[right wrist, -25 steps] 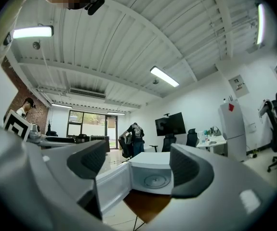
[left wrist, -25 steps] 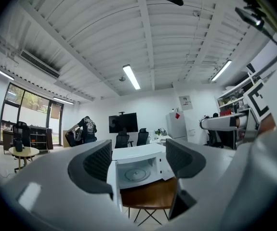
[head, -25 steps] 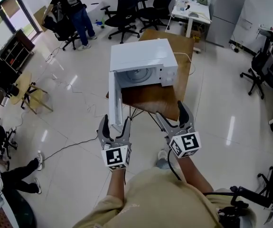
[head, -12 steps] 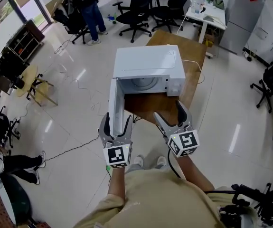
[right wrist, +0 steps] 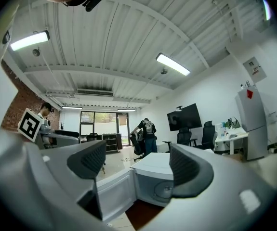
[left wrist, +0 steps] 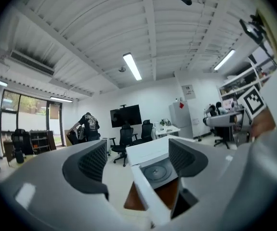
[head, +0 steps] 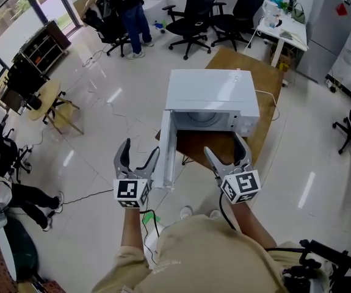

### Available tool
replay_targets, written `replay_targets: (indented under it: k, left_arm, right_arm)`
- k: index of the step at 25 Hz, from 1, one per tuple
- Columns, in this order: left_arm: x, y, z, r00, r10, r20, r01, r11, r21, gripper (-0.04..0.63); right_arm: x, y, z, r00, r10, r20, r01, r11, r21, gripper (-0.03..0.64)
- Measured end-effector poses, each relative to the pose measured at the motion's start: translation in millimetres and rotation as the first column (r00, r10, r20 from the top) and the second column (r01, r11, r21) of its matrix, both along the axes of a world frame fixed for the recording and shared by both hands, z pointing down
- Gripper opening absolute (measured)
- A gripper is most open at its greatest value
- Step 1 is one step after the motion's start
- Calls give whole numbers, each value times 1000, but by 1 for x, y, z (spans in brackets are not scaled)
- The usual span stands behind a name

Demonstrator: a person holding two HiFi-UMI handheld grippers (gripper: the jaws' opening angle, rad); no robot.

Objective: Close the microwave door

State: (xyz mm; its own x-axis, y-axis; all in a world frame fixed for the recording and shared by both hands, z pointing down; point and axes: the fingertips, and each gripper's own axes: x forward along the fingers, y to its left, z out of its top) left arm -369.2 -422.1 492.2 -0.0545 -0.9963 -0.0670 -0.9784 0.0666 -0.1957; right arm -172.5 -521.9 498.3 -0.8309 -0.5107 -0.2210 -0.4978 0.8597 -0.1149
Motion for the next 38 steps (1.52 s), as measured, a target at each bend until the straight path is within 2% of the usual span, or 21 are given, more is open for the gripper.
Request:
replay_targets:
  k: [2,4,7,9,11,12,14,15,16,17,18,20,21,22,24,27,29,32,34,36,38]
  left_arm:
    - [-44,12,2,994,11,109,-3,997,-78,399]
    - [-89,26,0,983,28,180,-2,989,-147,416]
    - [-136,41,-7,978,98,185,-52,971,-234,444]
    - [-150,45,-11,962,207,176,-140,934,-329,485]
    - [-156,51,-20,932,316,176,-215,876,-431,499]
    - [-160,55,-26,922,348,171,-237,855,-461,506]
    - [-171,56,-33,915,379,139,-269,829,-490,513]
    - [-175,55,-33,915,388,110,-284,814,-507,517]
    - [-178,53,-31,914,399,65,-307,789,-531,518]
    - [-178,51,-25,911,413,1,-340,752,-564,499]
    - [-176,50,-17,903,424,-75,-381,705,-598,467]
    - [-164,42,3,880,420,-222,-455,609,-650,462]
    - [-159,37,14,870,406,-281,-482,573,-663,463]
    - [-155,32,26,862,383,-332,-501,547,-670,463]
    - [-149,21,51,843,320,-432,-538,515,-668,462]
    - [-135,10,95,790,231,-568,-600,478,-641,448]
    - [-120,9,115,729,209,-651,-660,466,-589,436]
    - [-90,10,134,610,203,-766,-755,439,-486,436]
    - [-68,6,149,557,197,-806,-792,417,-445,432]
    - [-51,2,168,532,176,-828,-807,401,-433,412]
    - [-39,2,191,528,147,-836,-808,391,-442,361]
  right_arm:
    - [-9,-3,1,1000,-2,2,2,1000,-2,402]
    - [-16,-7,3,1000,-1,5,1,1000,-3,401]
    - [-24,-16,14,1000,-7,10,8,1000,-13,400]
    - [-30,-22,16,1000,-14,7,14,1000,-16,400]
    - [-36,-21,13,1000,-19,-2,19,1000,-8,401]
    - [-38,-20,12,1000,-19,-5,19,1000,-4,400]
    - [-39,-21,16,1000,-14,-10,14,1000,-7,400]
    - [-40,-23,18,1000,-11,-14,11,1000,-12,400]
    - [-40,-24,20,1000,-10,-19,9,1000,-17,400]
    - [-41,-25,21,1000,-10,-25,10,1000,-21,400]
    - [-42,-26,21,999,-11,-32,10,1000,-23,400]
    - [-43,-25,23,999,-11,-42,10,1000,-27,400]
    - [-44,-23,25,999,-12,-45,10,1000,-28,400]
    - [-45,-21,26,999,-14,-47,13,1000,-28,400]
    - [-48,-17,26,999,-21,-50,20,999,-24,400]
    - [-46,-17,30,999,-23,-48,21,999,-40,400]
    - [-40,-17,34,999,-10,-48,7,999,-52,400]
    - [-27,-23,35,999,25,-46,-28,998,-62,400]
    - [-17,-30,34,998,50,-40,-53,996,-70,400]
    - [-10,-35,34,997,70,-35,-72,994,-77,400]
    - [-7,-36,36,996,82,-37,-85,993,-84,400]
